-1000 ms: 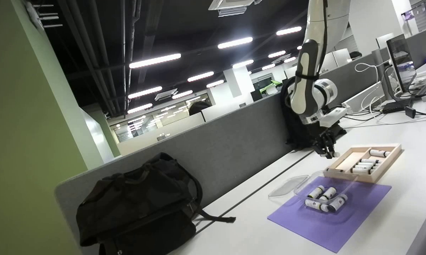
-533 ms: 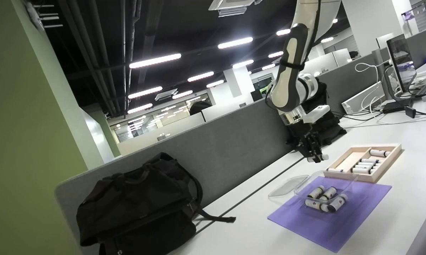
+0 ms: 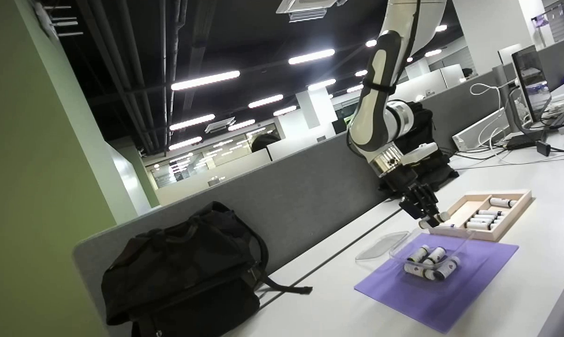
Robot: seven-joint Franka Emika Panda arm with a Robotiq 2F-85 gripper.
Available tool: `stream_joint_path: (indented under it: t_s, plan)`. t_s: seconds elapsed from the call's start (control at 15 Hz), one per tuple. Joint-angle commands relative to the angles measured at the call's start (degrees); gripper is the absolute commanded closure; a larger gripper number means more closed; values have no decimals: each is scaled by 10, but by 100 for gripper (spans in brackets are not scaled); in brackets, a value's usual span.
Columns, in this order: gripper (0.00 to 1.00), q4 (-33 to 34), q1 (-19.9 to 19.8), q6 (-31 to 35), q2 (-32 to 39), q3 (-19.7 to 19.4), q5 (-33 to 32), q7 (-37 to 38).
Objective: Take one bottle from the tray, put it in the container, close the lid, then open it
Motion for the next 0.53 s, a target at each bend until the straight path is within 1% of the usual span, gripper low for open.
stream_joint_path:
  t_s: [0.0,0.07,0.13,0.2,0.27,0.33,0.47]
  plan:
    - [87,-1,-17,26,17,11,28,-36]
    - [87,3,-21,26,26,13,35,-47]
    - [37,7,-25,23,35,15,42,-57]
    - [37,9,-30,23,40,17,50,-65]
    - [33,9,-35,27,41,17,55,-74]
    - [25,8,-42,37,38,17,64,-83]
    - [14,8,-63,53,26,19,87,-107]
